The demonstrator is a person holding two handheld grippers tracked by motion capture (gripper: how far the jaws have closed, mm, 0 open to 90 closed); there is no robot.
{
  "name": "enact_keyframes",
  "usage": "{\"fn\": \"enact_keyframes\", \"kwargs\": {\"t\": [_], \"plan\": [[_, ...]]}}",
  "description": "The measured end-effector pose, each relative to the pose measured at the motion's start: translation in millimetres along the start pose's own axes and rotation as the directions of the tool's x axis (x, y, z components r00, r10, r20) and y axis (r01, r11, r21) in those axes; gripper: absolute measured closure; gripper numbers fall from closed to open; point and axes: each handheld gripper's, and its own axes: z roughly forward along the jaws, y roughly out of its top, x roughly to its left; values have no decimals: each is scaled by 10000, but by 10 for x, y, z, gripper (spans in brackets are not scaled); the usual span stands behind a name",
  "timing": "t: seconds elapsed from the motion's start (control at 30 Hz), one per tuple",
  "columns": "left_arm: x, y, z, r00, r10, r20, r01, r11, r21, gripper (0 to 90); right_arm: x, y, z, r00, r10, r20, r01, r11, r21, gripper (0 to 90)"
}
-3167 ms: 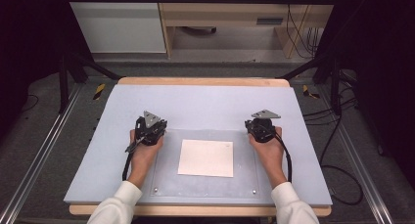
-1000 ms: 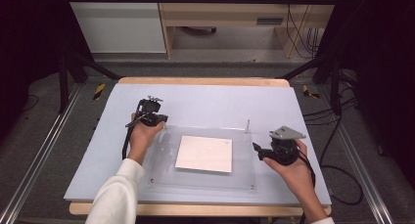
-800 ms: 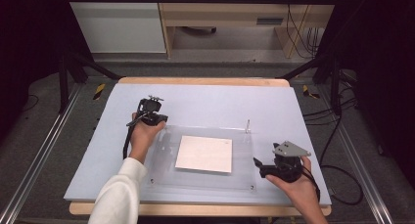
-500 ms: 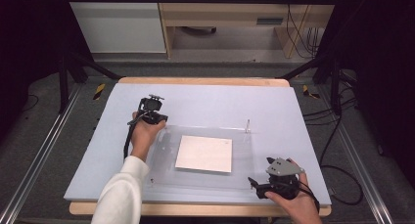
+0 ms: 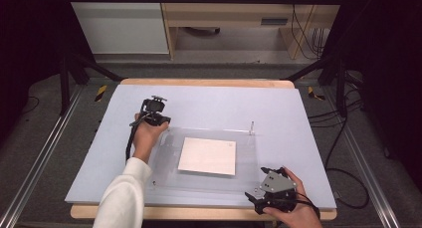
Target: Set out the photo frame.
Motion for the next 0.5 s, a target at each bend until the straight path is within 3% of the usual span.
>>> {"fn": "enact_keyframes", "kwargs": {"t": [0.17, 0.33, 0.5], "plan": [[7, 10, 4, 10000, 35, 8, -35, 10000, 53, 849, 61, -7, 50, 9982, -582, 148, 576, 9976, 389, 121], [13, 14, 9, 10000, 13, 29, -14, 10000, 73, 849, 51, -27, 60, 9983, -577, 106, 572, 9974, 431, 118], [16, 20, 14, 10000, 30, 16, -30, 9999, 105, 848, 89, -41, 85, 9951, -963, 217, 948, 9934, 650, 136]]}}
